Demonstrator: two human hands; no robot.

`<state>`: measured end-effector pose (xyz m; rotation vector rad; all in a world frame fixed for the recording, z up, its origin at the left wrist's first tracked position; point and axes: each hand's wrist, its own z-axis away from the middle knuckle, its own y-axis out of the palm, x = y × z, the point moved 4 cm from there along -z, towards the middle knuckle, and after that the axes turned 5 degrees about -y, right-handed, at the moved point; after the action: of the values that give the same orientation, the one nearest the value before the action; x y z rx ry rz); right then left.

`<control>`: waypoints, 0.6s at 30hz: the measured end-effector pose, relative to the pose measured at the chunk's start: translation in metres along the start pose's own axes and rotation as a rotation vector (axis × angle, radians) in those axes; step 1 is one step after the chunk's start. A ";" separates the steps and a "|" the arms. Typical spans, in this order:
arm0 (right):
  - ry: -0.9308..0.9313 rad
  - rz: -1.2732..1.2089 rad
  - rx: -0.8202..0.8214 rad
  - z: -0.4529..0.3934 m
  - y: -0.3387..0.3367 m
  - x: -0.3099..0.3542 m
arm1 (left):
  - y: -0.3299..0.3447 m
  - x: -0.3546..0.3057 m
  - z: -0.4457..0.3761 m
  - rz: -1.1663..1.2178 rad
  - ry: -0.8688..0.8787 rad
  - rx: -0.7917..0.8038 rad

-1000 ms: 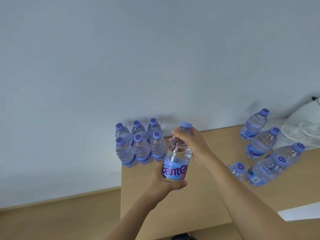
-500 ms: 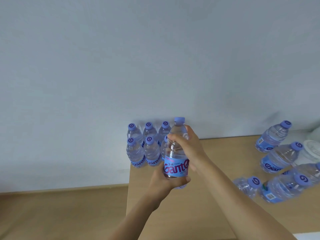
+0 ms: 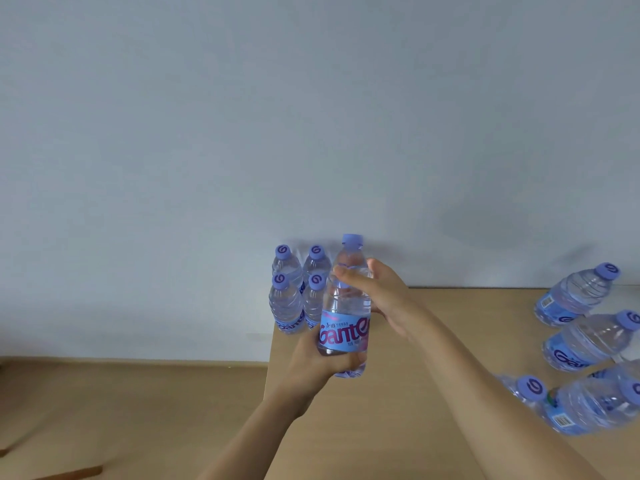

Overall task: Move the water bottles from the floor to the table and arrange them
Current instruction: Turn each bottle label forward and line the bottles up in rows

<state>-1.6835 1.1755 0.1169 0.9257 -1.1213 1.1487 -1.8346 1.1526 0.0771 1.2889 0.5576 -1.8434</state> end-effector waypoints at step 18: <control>-0.064 0.357 0.108 -0.009 0.075 -0.036 | -0.076 0.078 0.022 -0.010 -0.107 -0.289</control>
<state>-1.7564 1.1905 0.0804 0.8705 -1.3223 1.4894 -1.9210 1.1522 0.0076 0.9912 0.7425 -1.7526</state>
